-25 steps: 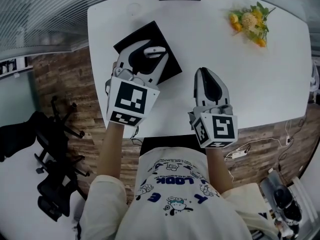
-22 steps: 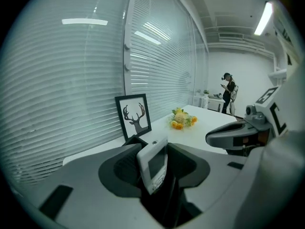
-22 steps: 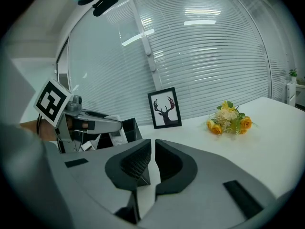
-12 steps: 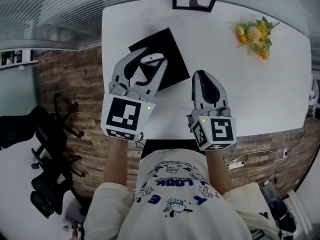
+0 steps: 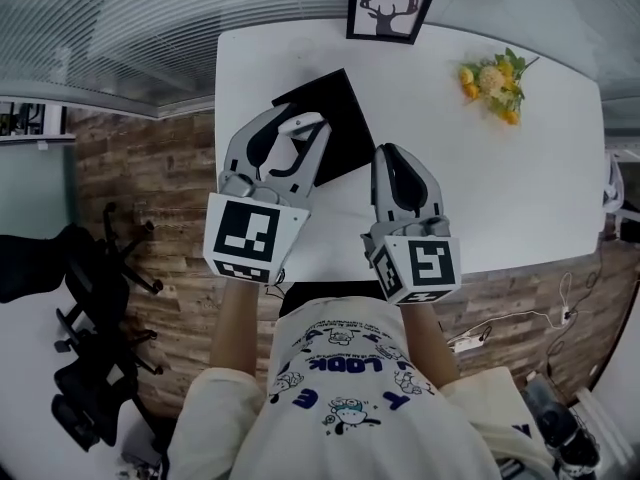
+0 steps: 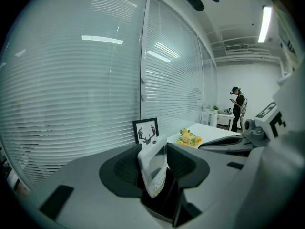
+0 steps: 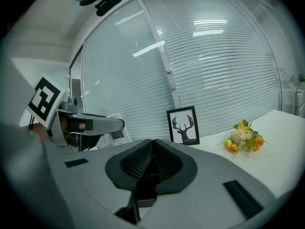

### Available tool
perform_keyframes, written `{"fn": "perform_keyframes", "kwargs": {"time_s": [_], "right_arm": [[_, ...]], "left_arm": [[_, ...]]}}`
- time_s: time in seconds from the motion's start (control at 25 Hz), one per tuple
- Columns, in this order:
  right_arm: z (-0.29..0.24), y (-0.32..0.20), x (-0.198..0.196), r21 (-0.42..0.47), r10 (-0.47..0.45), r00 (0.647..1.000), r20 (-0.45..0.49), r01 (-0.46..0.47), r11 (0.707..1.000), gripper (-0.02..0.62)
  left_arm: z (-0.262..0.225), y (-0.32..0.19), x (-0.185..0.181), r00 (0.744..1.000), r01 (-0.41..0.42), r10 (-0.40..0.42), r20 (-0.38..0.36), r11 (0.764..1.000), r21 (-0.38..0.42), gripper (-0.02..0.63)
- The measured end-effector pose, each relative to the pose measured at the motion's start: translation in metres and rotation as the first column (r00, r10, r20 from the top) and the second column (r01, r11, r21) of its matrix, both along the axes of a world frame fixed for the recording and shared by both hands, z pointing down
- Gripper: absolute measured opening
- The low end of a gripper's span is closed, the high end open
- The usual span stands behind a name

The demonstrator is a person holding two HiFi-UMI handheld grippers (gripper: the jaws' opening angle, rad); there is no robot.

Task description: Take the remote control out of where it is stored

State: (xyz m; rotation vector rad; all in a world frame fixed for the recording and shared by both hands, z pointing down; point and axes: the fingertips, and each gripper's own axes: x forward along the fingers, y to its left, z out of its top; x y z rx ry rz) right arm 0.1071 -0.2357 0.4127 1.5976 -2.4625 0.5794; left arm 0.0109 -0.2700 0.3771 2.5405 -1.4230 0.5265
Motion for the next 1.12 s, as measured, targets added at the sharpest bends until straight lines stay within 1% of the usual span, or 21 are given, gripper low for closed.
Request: {"fn": "perform_keyframes", "kwargs": {"time_s": [0.24, 0.44, 0.76, 1.12], "right_arm": [[-0.033, 0.007, -0.006, 0.070, 0.010, 1.000, 0.006, -0.010, 0.998, 0.046], [-0.049, 0.010, -0.009, 0.107, 0.011, 1.000, 0.003, -0.011, 0.994, 0.046], [-0.063, 0.011, -0.012, 0.130, 0.027, 1.000, 0.002, -0.027, 0.991, 0.046], [-0.060, 0.009, -0.006, 0.121, 0.048, 0.999, 0.009, -0.048, 0.991, 0.046]], "left_arm": [[-0.029, 0.007, -0.001, 1.000, -0.004, 0.004, -0.010, 0.998, 0.060, 0.170], [-0.045, 0.011, 0.001, 1.000, -0.016, 0.018, -0.019, 0.996, 0.090, 0.169], [-0.059, 0.013, 0.003, 0.999, -0.036, 0.040, -0.027, 0.992, 0.118, 0.161], [-0.051, 0.010, 0.006, 0.999, -0.032, 0.036, -0.037, 0.993, 0.110, 0.147]]}}
